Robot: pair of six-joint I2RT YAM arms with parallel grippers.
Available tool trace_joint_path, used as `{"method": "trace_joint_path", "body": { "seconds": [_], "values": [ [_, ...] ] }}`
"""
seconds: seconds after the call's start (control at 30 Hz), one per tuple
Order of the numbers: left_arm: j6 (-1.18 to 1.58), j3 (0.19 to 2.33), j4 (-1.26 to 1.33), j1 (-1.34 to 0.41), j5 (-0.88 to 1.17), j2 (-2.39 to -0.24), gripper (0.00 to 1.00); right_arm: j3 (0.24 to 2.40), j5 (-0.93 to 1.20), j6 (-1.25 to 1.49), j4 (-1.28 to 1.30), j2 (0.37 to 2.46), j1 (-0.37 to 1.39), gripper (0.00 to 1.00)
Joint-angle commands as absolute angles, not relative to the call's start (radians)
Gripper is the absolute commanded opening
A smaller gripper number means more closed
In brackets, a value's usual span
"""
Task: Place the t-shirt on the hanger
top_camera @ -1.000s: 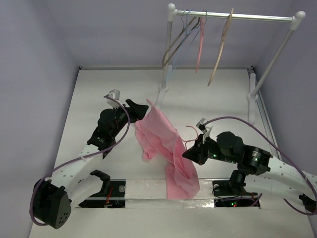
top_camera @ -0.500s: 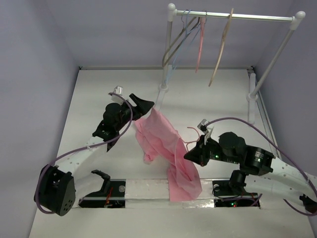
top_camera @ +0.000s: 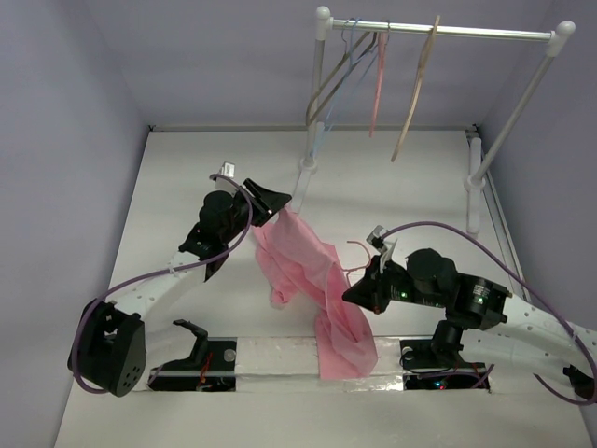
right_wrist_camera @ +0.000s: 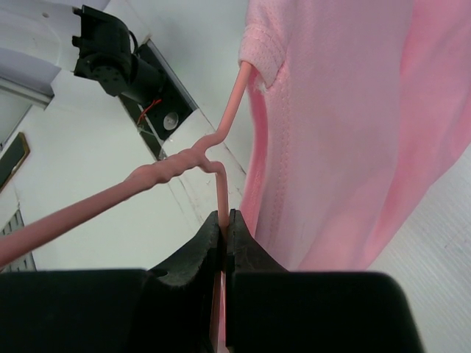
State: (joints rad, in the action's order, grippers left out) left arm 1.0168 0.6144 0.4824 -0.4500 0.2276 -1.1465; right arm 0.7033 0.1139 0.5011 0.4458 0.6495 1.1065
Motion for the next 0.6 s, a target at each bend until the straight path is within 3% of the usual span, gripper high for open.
{"method": "trace_joint_path", "body": {
  "seconds": [0.0, 0.07, 0.1, 0.17, 0.37, 0.57],
  "values": [
    [1.023, 0.643, 0.548, -0.454, 0.219, -1.137, 0.25, 0.701, 0.129, 0.495, 0.37, 0.634, 1.104, 0.0],
    [1.02, 0.64, 0.545, -0.454, 0.21, -1.135, 0.16, 0.7, 0.129, 0.495, 0.371, 0.629, 1.104, 0.0],
    [1.02, 0.641, 0.54, -0.454, 0.206, -1.134, 0.06, 0.699, 0.129, 0.495, 0.371, 0.626, 1.104, 0.0],
    [1.019, 0.64, 0.535, -0.454, 0.204, -1.132, 0.0, 0.699, 0.126, 0.497, 0.373, 0.626, 1.104, 0.0],
    [0.977, 0.658, 0.486, -0.454, 0.154, -1.105, 0.0, 0.692, 0.1, 0.505, 0.38, 0.614, 1.104, 0.0],
    [0.867, 0.822, 0.31, -0.355, 0.097, -1.115, 0.0, 0.707, 0.036, 0.522, 0.429, 0.626, 1.104, 0.0]
  ]
}}
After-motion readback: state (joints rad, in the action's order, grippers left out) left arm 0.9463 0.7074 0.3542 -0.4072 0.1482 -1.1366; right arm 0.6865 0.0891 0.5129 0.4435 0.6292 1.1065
